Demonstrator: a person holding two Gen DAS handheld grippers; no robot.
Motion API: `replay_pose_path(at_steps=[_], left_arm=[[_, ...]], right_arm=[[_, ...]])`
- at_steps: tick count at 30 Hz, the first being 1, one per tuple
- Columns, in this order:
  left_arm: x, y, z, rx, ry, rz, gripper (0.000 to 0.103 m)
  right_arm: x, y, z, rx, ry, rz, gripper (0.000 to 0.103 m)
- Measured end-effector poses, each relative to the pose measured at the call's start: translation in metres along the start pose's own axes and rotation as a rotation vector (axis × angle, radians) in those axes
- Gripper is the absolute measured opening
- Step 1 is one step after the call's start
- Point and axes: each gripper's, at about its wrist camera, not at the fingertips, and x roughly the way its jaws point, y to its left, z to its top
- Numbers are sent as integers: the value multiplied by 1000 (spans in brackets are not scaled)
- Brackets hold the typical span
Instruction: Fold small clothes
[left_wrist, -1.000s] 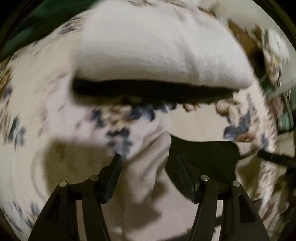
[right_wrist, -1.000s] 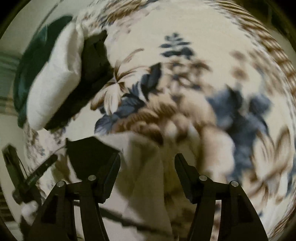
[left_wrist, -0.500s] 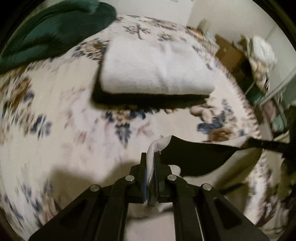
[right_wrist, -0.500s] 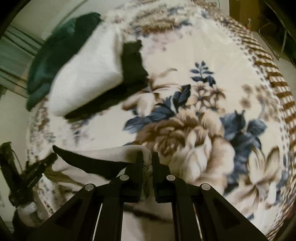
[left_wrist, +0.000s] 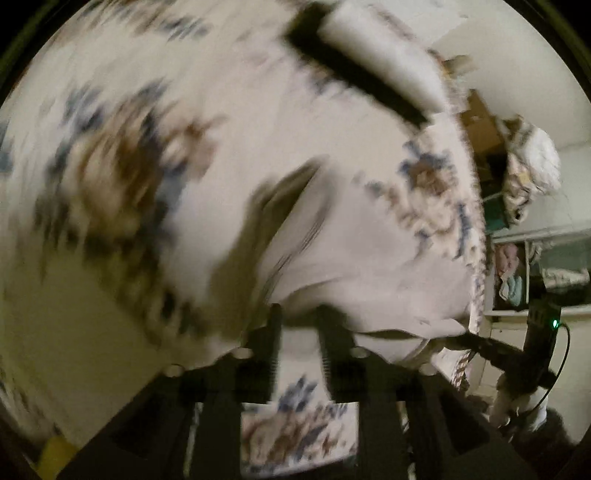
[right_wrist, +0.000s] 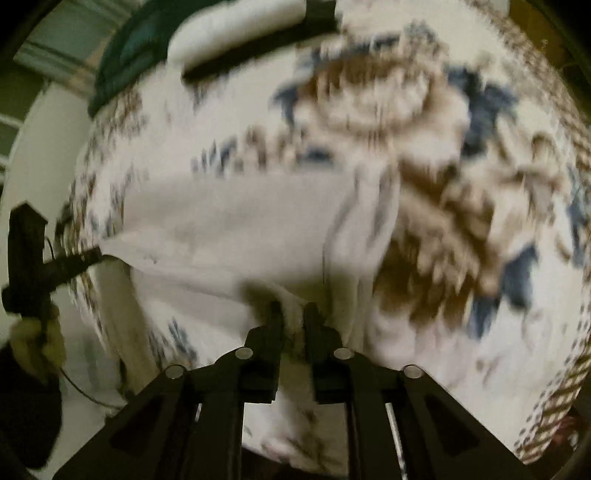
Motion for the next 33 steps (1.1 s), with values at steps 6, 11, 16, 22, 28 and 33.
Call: replay_pose_path(at_steps=[6, 11, 16, 22, 28, 33], left_arm=[[-26, 29, -7, -195, -59, -85, 51], [-13, 18, 22, -225, -104, -141, 53], [31, -4, 43, -146, -83, -23, 34], [9, -14, 24, -151, -145, -38, 5], [-2, -5, 5, -186, -92, -53, 6], [27, 21, -6, -254, 23, -42, 10]], right_arm=[[-18, -25, -24, 116, -6, 105, 59], [-30, -62, -22, 363, -84, 265, 66], [4, -73, -14, 524, -47, 257, 64], [13, -51, -12, 483, -37, 137, 9], [-16, -60, -17, 518, -66, 141, 9], [3, -70, -25, 504, 46, 97, 10]])
